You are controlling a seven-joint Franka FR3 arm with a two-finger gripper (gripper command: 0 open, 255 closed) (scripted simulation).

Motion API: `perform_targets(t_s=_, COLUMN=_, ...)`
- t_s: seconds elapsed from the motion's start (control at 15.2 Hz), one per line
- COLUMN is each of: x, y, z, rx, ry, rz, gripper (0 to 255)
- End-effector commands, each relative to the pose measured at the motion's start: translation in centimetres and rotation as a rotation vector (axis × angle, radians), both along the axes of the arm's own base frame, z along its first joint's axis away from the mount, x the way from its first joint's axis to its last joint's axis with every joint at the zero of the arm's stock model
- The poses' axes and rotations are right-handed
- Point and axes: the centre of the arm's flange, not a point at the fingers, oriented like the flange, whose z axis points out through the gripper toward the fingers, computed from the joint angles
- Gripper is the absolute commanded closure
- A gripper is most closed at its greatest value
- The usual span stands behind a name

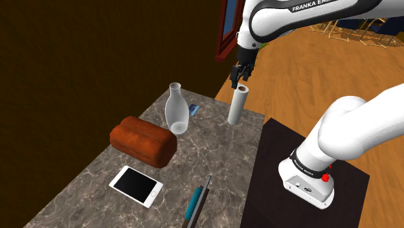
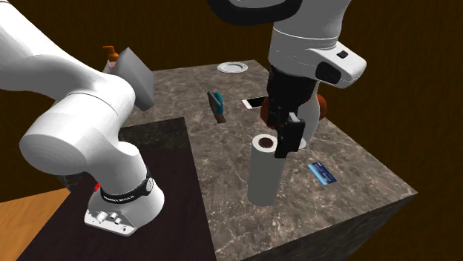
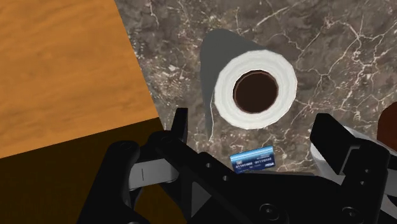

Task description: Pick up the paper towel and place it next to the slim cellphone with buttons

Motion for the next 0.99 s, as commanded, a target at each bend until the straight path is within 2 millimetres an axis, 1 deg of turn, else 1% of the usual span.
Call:
perform_targets(t_s=0.0, x=0.1, y=0.2, z=-1.2, rx=-0.001, ry=0.002, rz=0.006, gripper=0)
perform_targets(t_s=0.4, x=0.0, y=0.4, z=-4.2, rx=-0.001, ry=0.002, rz=0.006, gripper=0)
perform_targets(t_s=0.86, x=0.0, y=0.4, z=-4.1, rx=-0.001, ry=0.002, rz=0.006, gripper=0)
perform_targets(t_s=0.92, x=0.0, y=0.4, z=-4.1, rx=-0.001, ry=0.002, rz=0.006, gripper=255)
